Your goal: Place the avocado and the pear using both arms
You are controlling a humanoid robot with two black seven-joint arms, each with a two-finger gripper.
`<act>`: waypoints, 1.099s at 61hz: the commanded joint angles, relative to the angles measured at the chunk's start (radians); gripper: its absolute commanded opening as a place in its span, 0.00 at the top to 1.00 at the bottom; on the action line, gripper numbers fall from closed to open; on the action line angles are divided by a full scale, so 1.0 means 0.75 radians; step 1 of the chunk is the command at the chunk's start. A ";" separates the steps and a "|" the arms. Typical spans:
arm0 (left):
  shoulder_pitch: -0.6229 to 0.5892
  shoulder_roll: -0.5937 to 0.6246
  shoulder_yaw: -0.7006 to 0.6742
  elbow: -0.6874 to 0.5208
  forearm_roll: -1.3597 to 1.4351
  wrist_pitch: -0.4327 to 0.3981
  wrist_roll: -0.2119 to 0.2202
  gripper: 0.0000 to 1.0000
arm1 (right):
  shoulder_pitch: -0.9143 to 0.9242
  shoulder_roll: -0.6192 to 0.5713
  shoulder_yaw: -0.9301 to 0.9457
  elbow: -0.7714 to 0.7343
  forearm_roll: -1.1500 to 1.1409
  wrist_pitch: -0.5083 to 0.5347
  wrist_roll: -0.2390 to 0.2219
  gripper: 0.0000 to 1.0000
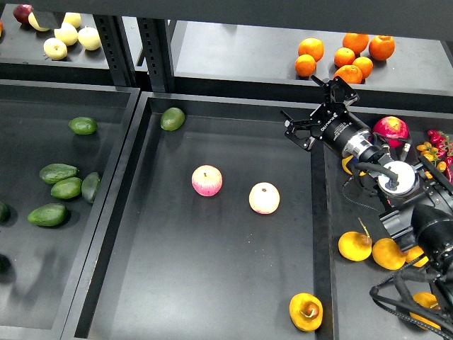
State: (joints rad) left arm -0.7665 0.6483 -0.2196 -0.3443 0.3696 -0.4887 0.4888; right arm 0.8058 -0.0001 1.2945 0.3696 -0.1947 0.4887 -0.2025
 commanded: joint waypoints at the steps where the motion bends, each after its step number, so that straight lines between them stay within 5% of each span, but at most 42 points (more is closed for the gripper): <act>1: -0.058 0.013 -0.002 -0.001 -0.002 0.000 0.000 0.18 | -0.001 0.000 -0.002 0.000 0.002 0.000 -0.002 0.00; 37: -0.473 0.054 -0.016 -0.007 -0.008 0.000 0.000 0.18 | -0.001 0.000 -0.020 0.000 0.002 0.000 -0.002 0.00; 67: -0.590 -0.048 -0.179 0.003 -0.313 0.000 0.000 0.18 | -0.001 0.000 -0.016 0.000 0.000 0.000 -0.002 0.00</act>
State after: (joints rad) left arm -1.2069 0.6325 -0.2893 -0.3431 0.1803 -0.4888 0.4887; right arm 0.8055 0.0000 1.2825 0.3696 -0.1944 0.4887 -0.2041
